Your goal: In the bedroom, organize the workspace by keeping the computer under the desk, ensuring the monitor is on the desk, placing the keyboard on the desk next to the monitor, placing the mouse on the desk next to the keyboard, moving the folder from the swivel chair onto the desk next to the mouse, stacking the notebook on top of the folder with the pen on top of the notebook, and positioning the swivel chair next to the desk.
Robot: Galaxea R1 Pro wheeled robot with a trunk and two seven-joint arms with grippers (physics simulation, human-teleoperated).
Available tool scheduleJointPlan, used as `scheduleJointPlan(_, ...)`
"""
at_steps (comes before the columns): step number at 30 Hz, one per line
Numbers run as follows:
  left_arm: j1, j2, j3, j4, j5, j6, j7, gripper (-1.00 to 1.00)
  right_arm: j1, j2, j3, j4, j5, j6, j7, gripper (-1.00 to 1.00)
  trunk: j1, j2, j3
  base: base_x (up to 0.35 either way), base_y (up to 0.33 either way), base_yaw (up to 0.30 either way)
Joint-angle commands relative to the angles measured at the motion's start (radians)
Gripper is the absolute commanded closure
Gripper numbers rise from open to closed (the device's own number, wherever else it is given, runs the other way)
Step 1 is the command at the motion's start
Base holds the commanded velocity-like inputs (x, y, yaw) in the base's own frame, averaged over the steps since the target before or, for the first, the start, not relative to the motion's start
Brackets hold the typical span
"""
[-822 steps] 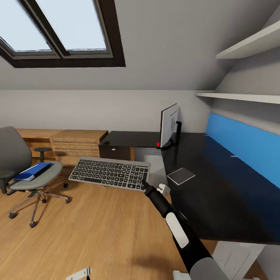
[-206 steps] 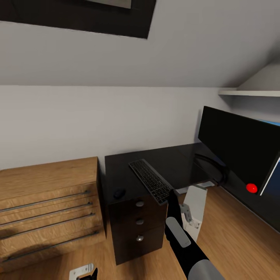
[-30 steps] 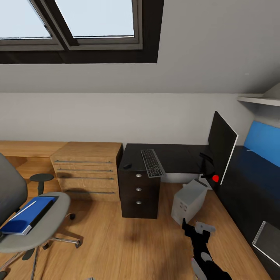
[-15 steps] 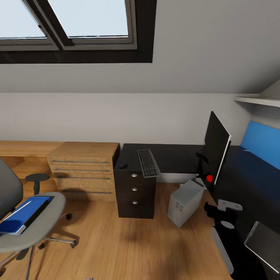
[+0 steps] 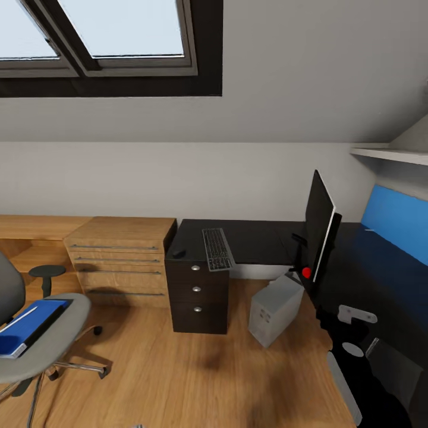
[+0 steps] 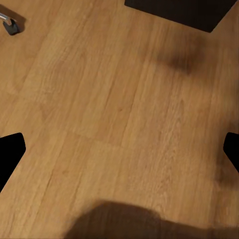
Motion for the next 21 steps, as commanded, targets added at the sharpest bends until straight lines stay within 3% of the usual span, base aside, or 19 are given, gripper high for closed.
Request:
scheduleJointPlan(1, 0.0, 0.002, -0.005, -0.002, 0.009, 0.001, 0.009, -1.0, 0.0, -0.001, 0.001, -0.001, -0.006, 0.004, -0.005, -1.0, 0.0, -0.001, -0.001, 0.0, -0.046, 0.0)
scheduleJointPlan(9, 0.0, 0.002, -0.005, -0.002, 0.009, 0.002, 0.009, -1.0, 0.0, -0.003, 0.0, 0.013, -0.004, 0.003, -0.006, -1.0, 0.0, -0.001, -0.001, -0.089, -0.26, 0.0)
scheduleJointPlan(21, 0.0, 0.002, -0.005, -0.002, 0.009, 0.001, 0.008, -1.0, -0.001, -0.062, -0.054, 0.134, -0.003, -0.041, 0.0, -1.0, 0.0, -0.001, -0.001, -0.017, -0.068, 0.0)
